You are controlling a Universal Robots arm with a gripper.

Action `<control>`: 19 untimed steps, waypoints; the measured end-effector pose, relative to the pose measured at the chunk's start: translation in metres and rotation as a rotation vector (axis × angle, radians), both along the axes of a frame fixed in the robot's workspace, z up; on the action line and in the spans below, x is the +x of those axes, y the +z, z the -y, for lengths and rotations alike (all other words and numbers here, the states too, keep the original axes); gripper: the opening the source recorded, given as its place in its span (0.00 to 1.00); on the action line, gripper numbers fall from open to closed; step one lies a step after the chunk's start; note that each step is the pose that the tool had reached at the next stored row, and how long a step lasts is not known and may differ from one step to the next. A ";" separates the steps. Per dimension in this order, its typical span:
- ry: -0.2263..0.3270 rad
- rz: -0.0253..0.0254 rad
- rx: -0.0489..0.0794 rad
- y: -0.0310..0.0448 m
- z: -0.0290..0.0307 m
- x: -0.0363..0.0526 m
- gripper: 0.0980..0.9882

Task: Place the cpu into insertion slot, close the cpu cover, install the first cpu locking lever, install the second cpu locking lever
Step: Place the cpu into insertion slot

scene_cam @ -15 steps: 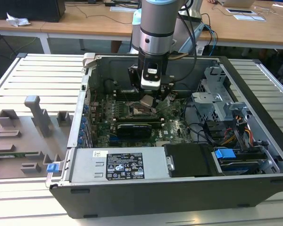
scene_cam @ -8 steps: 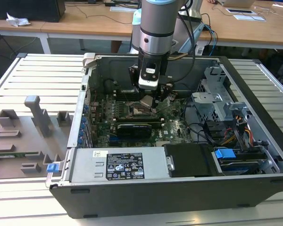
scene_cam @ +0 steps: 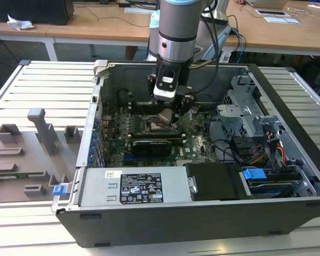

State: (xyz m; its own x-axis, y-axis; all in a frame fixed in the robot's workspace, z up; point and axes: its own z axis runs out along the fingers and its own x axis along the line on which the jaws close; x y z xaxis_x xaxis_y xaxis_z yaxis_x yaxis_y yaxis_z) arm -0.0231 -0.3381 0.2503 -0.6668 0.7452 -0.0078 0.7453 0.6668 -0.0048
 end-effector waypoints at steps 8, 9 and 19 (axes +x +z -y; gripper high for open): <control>-0.080 0.0000 -0.008 -0.0002 0.0000 0.0000 0.50; -0.089 0.0000 -0.008 -0.0002 0.0000 0.0000 0.50; -0.159 0.0001 -0.016 -0.0004 0.0000 0.0000 0.50</control>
